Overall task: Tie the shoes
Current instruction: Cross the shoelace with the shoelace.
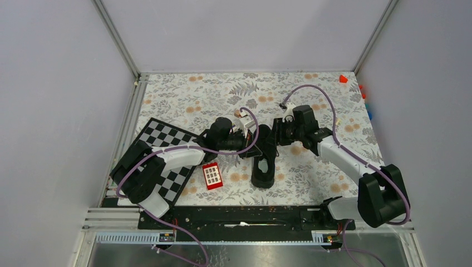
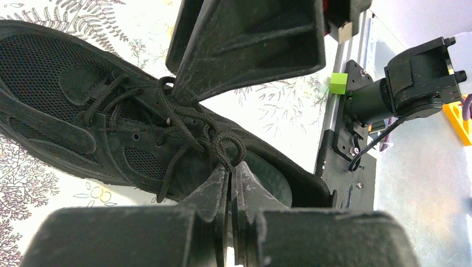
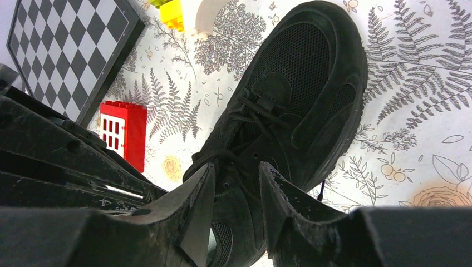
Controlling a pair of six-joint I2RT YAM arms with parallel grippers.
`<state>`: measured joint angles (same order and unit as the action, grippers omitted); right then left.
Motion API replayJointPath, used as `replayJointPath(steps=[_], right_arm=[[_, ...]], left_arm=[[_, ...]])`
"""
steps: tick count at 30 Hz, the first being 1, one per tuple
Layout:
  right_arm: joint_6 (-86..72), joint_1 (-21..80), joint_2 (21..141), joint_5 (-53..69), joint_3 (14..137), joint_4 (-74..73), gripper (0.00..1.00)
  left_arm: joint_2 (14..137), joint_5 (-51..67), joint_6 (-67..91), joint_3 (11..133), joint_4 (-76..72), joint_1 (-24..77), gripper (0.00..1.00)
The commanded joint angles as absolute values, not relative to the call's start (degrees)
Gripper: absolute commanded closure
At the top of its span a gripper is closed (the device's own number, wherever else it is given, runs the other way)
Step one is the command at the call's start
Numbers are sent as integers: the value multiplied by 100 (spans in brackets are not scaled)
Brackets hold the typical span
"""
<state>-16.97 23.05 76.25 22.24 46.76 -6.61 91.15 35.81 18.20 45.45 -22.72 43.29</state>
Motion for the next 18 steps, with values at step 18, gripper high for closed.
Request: replayJointPath(steps=[18], right_arm=[[-1660,2268,7576,2463,4738,-308,85]], left_arm=[[9132,3753,1749,4843,-2390,4361,100]])
